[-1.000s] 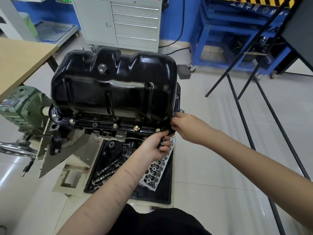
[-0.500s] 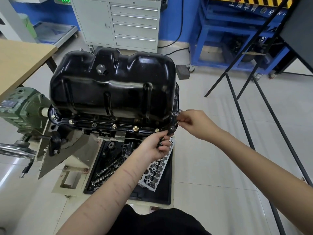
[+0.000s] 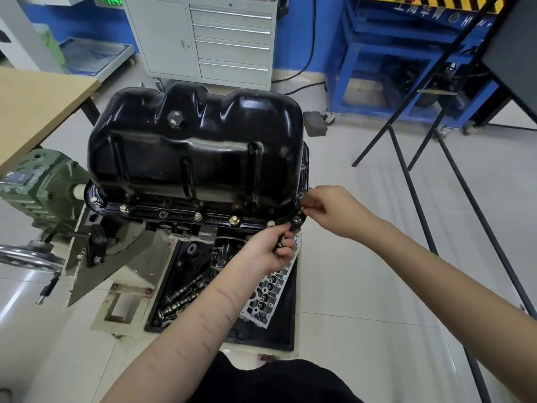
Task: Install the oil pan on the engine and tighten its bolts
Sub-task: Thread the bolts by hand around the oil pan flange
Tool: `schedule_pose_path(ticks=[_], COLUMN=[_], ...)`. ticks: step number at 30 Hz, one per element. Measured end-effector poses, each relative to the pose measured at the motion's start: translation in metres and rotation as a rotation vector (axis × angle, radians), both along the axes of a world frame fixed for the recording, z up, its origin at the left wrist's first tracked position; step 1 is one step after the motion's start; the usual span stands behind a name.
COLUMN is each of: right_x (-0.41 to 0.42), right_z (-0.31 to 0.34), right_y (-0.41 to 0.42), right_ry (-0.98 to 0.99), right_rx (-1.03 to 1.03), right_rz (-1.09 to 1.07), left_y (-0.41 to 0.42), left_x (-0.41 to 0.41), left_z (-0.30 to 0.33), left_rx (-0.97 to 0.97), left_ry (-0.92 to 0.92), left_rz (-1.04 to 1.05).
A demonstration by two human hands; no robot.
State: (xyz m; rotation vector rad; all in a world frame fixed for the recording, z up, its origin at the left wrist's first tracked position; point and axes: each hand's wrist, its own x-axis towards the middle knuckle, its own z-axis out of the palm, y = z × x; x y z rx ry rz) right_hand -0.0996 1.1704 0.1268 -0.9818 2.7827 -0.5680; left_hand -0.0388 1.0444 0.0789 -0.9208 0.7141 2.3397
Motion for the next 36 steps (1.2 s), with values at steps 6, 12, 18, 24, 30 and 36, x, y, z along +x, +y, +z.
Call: schedule_pose_path(ticks=[6, 12, 18, 24, 30, 36], right_x=[0.001, 0.003, 0.005, 0.009, 0.009, 0.012], right_z=[0.0, -0.004, -0.006, -0.005, -0.006, -0.012], right_y=[0.006, 0.005, -0.001, -0.006, -0.011, -0.013], right_ry=[-0.011, -0.011, 0.009, 0.082, 0.195, 0.356], right_rx=[-0.031, -0.018, 0.045, 0.159, 0.291, 0.414], right_rz=[-0.033, -0.007, 0.042, 0.098, 0.136, 0.152], left_y=[-0.002, -0.004, -0.003, -0.003, -0.003, -0.004], left_x=[-0.001, -0.001, -0.001, -0.002, -0.003, -0.002], left_z=[0.001, 0.002, 0.004, 0.002, 0.001, 0.001], left_rx=[-0.06, -0.066, -0.062, -0.064, -0.063, -0.07], left_ry=[0.003, 0.007, 0.008, 0.011, 0.013, 0.031], left_rz=[-0.089, -0.136, -0.125, -0.144, -0.146, -0.172])
